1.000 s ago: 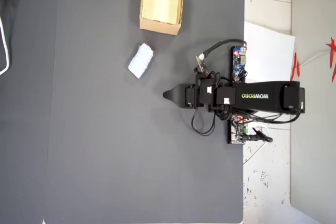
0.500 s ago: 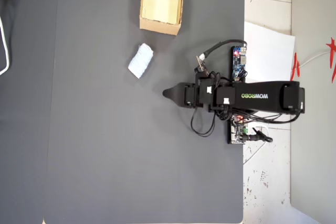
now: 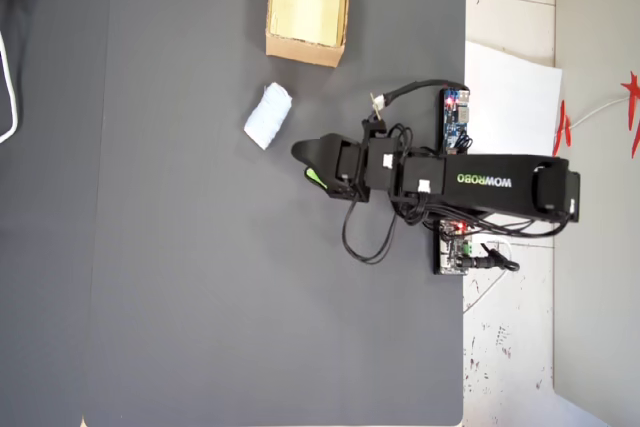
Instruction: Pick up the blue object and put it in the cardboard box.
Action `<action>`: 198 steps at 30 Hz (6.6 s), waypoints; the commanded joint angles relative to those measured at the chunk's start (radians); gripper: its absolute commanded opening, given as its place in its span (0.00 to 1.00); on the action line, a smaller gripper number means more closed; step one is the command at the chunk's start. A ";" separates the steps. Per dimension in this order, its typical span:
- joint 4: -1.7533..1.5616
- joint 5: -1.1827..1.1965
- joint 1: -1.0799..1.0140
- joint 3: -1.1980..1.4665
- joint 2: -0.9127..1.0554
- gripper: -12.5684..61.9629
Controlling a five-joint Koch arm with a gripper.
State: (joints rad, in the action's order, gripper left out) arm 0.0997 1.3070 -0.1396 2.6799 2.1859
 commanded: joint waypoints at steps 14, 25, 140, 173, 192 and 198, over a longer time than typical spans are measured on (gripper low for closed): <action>0.328 0.002 -0.091 -0.491 -0.397 0.62; 0.377 0.028 -0.158 -0.718 -0.696 0.62; -0.454 0.304 -0.049 0.268 0.158 0.60; -0.054 0.345 0.081 0.439 0.183 0.62; -0.058 0.339 0.072 0.439 0.181 0.62; -0.058 0.337 0.072 0.439 0.181 0.62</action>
State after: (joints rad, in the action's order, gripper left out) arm -0.0644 1.6306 -0.0675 3.0787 2.2795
